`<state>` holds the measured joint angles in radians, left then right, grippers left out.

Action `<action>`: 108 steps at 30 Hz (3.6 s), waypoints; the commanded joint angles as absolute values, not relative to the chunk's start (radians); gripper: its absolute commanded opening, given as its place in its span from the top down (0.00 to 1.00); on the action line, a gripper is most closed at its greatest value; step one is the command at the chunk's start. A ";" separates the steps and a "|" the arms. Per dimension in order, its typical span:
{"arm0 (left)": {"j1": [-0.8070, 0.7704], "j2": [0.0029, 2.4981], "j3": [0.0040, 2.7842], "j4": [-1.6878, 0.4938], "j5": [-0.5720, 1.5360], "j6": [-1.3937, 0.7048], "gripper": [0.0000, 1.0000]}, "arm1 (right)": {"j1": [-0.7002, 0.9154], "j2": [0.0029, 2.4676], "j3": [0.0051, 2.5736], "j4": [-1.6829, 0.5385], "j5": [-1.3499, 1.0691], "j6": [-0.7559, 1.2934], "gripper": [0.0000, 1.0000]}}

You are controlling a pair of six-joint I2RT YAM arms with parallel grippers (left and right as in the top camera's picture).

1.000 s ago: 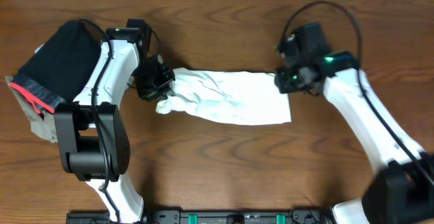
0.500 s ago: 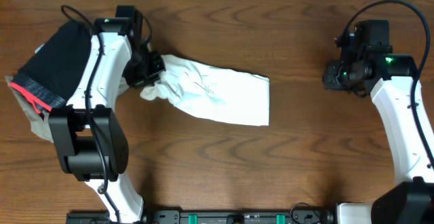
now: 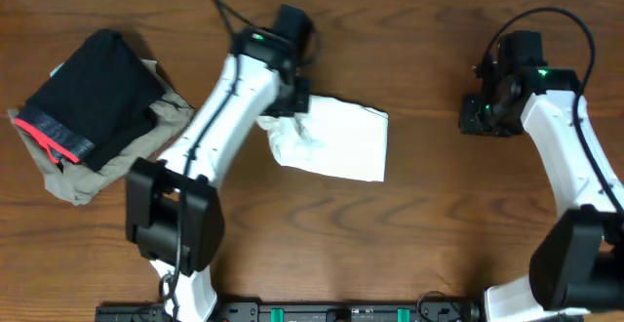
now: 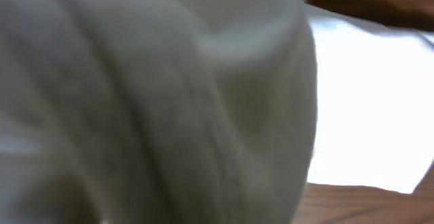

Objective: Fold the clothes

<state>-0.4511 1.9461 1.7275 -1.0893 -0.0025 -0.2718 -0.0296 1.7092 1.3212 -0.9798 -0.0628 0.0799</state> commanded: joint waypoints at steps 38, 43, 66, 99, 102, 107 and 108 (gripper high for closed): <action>-0.693 1.915 1.745 -1.008 -0.171 -0.210 0.88 | 0.134 2.020 1.323 -0.858 -0.207 0.165 0.62; -0.701 1.915 1.744 -1.015 -0.165 -0.210 0.73 | 0.154 2.046 1.321 -0.840 -0.210 0.165 0.62; -0.748 1.909 1.732 -1.037 -0.234 -0.204 0.72 | 0.166 2.021 1.336 -0.812 -0.224 0.181 0.63; -0.448 1.889 1.732 -1.046 -0.165 -0.222 0.59 | 0.398 1.954 1.383 -0.717 -0.500 0.323 0.54; -0.448 1.889 1.732 -1.046 -0.165 -0.222 0.59 | 0.407 1.983 1.383 -0.709 -0.488 0.339 0.53; -0.448 1.889 1.732 -1.046 -0.165 -0.222 0.59 | 0.407 2.000 1.382 -0.710 -0.466 0.348 0.52; -0.448 1.889 1.732 -1.046 -0.165 -0.222 0.59 | 0.407 2.000 1.382 -0.709 -0.451 0.357 0.51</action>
<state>-0.4496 1.9129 1.7275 -1.0409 -0.1638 -0.2127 0.3988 1.9907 1.3899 -0.7128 -0.4820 0.3286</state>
